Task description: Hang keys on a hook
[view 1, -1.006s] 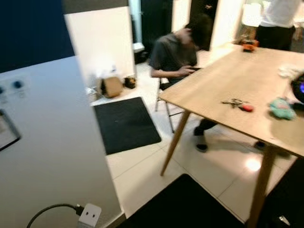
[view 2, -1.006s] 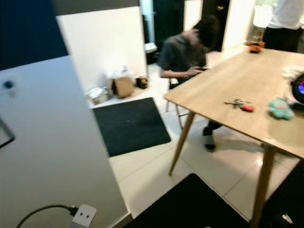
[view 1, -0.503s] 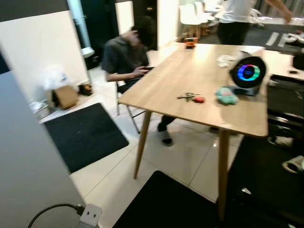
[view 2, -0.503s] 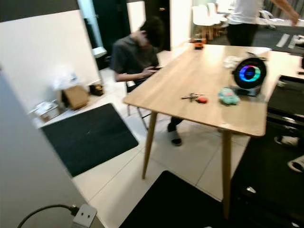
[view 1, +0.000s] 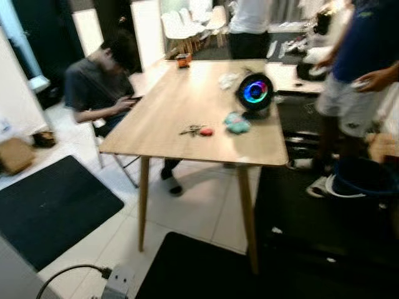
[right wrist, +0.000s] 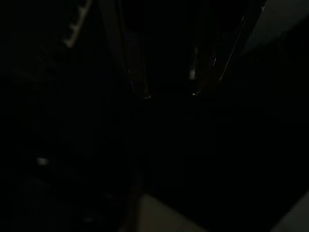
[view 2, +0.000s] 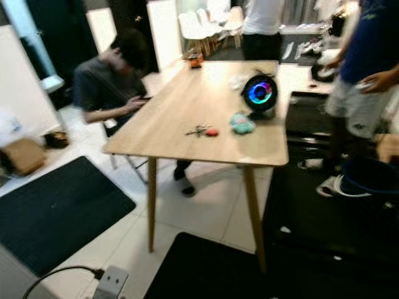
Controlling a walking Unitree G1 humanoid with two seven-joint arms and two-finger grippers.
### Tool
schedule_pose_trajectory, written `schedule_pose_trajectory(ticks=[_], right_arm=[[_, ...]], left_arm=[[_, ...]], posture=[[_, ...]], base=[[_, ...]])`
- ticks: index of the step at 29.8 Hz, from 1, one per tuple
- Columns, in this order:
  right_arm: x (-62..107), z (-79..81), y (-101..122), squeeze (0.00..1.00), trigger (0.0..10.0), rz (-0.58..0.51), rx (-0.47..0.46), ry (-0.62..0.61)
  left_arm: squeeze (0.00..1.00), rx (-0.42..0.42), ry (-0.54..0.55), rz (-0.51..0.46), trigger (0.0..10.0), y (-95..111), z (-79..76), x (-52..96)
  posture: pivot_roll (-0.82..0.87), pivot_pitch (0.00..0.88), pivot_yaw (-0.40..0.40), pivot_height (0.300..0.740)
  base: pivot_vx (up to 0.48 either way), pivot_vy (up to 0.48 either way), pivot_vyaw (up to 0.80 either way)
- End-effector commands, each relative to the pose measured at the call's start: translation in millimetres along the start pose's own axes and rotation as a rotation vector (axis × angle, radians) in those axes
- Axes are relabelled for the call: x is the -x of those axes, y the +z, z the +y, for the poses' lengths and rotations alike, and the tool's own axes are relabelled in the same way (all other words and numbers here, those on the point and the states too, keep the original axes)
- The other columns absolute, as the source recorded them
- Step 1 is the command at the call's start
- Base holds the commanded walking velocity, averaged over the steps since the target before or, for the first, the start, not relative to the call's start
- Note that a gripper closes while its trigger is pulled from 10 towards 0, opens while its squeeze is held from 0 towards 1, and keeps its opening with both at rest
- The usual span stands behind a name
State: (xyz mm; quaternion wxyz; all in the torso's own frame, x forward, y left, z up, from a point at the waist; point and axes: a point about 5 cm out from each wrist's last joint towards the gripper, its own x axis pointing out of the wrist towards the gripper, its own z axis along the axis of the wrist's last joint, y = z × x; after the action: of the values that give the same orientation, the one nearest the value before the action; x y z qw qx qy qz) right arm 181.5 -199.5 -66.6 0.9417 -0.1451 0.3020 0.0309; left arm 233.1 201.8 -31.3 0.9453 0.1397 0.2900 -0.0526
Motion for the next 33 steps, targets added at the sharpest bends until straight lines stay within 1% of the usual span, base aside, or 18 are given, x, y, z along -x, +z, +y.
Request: schedule_pose_trajectory(ticks=[1,13,16,22,27,28,30,31,33], right_arm=[[3.5,9.2,-7.1,0.00,10.0,0.030,-0.021,0.018],[4.2,9.1,-7.7,0.00,10.0,0.028,-0.019,0.019],[4.1,9.1,-7.2,0.00,10.0,0.025,-0.020,0.018],[2.9,9.9,-3.6,0.00,10.0,0.006,-0.008,0.023],[-2.1,16.1,11.9,0.00,10.0,-0.073,0.037,0.062],[-2.1,16.1,11.9,0.00,10.0,-0.073,0.037,0.062],[-7.2,23.2,26.3,0.00,10.0,-0.130,0.063,0.097],[-7.2,23.2,26.3,0.00,10.0,-0.130,0.063,0.097],[-11.4,30.7,38.6,0.00,10.0,-0.171,0.090,0.135]], left_arm=[[0.00,-0.003,-0.003,0.062,10.0,-17.1,-0.7,5.7],[0.00,-0.001,-0.003,0.064,10.0,-18.4,-1.3,6.4],[0.00,-0.001,-0.003,0.063,10.0,-18.4,-1.4,6.6],[0.00,-0.006,0.000,0.047,10.0,-15.9,-0.8,6.5],[0.00,-0.018,0.033,-0.006,10.0,-4.1,9.3,5.5],[0.00,-0.018,0.033,-0.006,10.0,-4.1,9.3,5.5],[0.00,-0.014,0.041,-0.022,10.0,-1.0,16.4,6.9],[0.00,-0.014,0.041,-0.022,10.0,-1.0,16.4,6.9],[0.00,-0.012,0.026,-0.021,10.0,-3.8,18.8,10.5]], posture=[[0.05,0.103,0.112,0.740],[0.05,0.106,0.111,0.740],[0.05,0.106,0.112,0.740],[0.05,0.107,0.110,0.740],[0.05,0.106,0.108,0.740],[0.05,0.106,0.108,0.740],[0.07,0.106,0.094,0.740],[0.07,0.106,0.094,0.740],[0.09,0.103,0.079,0.740]], base=[[0.000,0.000,-0.78],[0.000,0.000,-0.78],[0.000,0.000,-0.47],[0.000,0.000,0.00],[0.000,0.000,0.00],[0.000,0.000,0.00],[0.000,0.000,0.00],[0.000,0.000,0.00],[0.000,0.000,0.00]])
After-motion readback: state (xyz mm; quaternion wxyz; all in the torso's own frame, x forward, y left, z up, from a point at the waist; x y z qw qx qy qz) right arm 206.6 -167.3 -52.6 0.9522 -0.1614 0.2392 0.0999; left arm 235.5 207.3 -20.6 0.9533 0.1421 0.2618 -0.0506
